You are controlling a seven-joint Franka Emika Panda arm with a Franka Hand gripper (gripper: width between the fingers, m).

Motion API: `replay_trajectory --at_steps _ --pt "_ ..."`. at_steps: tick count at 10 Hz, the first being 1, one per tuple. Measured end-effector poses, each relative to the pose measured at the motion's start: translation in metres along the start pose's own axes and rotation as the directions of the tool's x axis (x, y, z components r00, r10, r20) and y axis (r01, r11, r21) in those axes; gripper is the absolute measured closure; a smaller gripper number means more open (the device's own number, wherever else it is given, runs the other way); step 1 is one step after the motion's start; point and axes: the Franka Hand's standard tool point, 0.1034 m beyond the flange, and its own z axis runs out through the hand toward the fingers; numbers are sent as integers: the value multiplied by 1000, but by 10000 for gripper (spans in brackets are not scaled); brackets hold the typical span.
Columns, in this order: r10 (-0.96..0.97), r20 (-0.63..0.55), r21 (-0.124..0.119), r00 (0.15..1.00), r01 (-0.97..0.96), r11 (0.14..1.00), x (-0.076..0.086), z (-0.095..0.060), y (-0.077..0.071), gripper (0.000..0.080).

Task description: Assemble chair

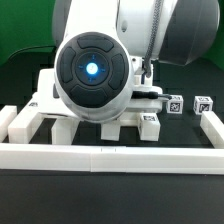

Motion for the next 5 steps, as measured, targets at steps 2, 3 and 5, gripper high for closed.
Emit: replay_trajectory --at_steps 2,3,5 --pt "-1 -97 0 995 1 1000 0 -24 3 151" --pt "-5 -163 -4 987 5 1000 6 -38 6 151" --pt "-63 -402 -31 914 55 998 -1 -89 14 151"
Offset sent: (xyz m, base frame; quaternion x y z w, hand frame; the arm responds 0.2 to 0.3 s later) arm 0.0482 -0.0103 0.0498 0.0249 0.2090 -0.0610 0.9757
